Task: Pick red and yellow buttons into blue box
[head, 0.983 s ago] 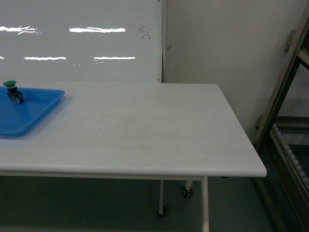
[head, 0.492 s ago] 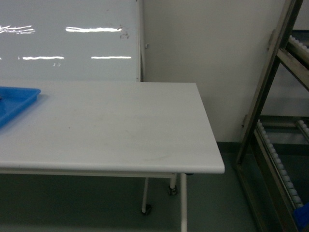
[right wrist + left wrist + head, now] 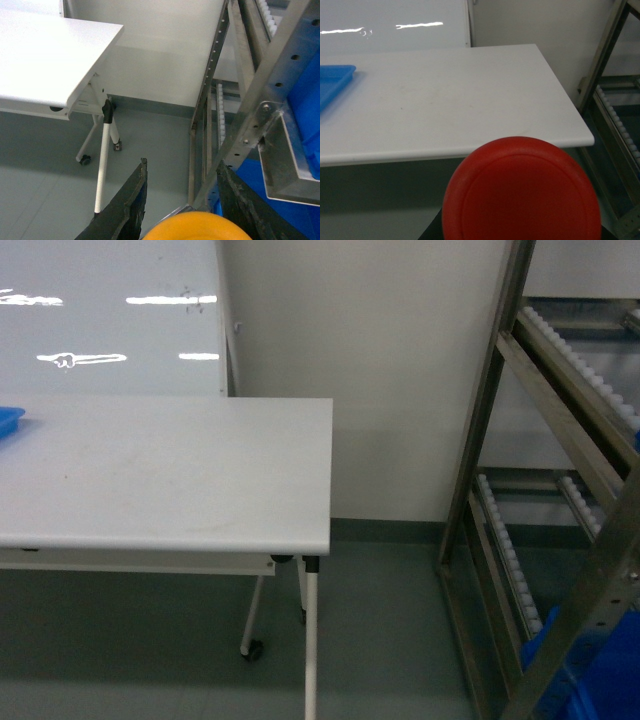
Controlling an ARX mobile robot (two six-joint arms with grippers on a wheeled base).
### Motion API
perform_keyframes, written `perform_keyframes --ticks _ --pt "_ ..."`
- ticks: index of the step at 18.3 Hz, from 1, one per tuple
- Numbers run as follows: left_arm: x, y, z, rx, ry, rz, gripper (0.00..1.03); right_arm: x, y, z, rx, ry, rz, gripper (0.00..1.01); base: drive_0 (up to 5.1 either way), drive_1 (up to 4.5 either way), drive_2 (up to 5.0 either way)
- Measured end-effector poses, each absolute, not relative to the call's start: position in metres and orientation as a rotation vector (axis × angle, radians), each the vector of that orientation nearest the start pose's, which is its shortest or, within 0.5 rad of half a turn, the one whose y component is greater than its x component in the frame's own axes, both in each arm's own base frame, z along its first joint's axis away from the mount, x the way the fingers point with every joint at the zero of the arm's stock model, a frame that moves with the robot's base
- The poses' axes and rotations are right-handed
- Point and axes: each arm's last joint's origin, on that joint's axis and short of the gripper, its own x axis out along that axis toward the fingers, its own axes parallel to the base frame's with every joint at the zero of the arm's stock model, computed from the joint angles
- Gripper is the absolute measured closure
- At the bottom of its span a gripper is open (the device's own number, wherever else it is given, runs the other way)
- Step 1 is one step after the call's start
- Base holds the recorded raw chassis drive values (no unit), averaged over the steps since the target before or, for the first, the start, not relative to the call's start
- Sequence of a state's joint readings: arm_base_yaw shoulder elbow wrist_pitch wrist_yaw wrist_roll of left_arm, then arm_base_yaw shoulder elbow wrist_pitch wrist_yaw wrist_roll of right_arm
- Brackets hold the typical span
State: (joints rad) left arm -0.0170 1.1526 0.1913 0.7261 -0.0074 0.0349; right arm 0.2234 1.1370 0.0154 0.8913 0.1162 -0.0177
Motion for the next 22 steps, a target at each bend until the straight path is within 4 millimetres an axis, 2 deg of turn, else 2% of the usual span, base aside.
perform_keyframes --ticks 22 --pt "0.1962 -0.0031 0.1556 0.038 0.236 -0.014 0.79 0.1601 0.0329 0.1262 -0.057 0.228 0.108 0.64 5.0 -2.6 -2.3"
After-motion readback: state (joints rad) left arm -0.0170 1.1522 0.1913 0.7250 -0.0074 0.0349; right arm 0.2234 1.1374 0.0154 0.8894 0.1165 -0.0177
